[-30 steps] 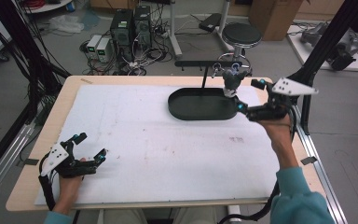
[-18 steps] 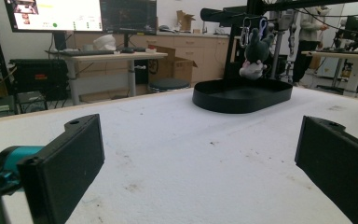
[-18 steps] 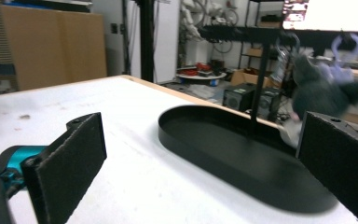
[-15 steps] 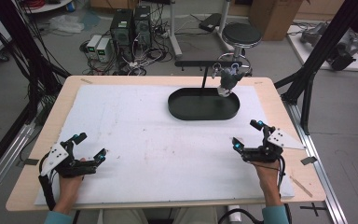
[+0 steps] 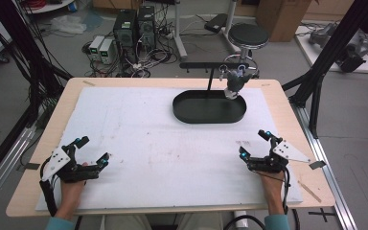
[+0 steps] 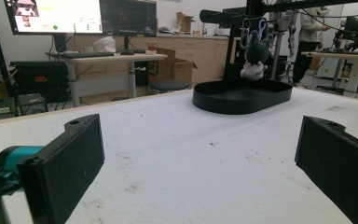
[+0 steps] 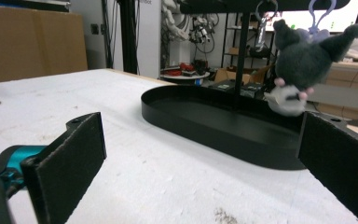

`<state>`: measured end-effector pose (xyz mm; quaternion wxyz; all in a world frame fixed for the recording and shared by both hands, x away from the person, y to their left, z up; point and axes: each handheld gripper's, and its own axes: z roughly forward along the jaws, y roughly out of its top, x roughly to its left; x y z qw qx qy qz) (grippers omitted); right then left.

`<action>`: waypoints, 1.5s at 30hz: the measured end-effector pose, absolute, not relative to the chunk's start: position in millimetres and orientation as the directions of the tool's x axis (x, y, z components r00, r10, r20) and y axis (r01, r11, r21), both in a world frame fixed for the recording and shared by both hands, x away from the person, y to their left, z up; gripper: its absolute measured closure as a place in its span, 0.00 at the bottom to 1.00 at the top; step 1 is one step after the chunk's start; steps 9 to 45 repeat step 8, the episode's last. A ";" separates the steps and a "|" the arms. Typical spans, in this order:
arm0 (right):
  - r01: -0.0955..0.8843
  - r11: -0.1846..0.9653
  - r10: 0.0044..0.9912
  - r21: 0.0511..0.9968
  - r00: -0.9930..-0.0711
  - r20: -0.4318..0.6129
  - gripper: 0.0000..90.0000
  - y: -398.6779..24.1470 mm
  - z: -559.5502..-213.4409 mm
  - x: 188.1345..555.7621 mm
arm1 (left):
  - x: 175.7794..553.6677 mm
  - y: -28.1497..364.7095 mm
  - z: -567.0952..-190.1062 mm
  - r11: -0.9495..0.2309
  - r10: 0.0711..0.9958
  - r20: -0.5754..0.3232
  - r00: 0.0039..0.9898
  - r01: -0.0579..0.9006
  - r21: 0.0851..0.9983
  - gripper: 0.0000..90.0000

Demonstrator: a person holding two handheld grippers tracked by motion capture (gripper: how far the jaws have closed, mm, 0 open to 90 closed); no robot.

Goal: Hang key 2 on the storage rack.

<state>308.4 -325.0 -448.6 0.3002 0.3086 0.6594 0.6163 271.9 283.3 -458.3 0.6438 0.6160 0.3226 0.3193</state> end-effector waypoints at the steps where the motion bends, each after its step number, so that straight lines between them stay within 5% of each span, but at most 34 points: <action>1: 0.037 0.048 0.777 0.998 -0.629 -0.014 0.01 -325.0 -451.6 309.4 | 271.9 283.2 -458.3 0.038 0.809 -0.023 0.588 -0.014 0.999 0.02; 45: 0.071 0.065 0.775 0.995 -0.632 -0.006 0.01 -322.8 -454.5 310.5 | 271.6 283.6 -458.5 0.036 0.809 -0.018 0.588 -0.018 0.999 0.02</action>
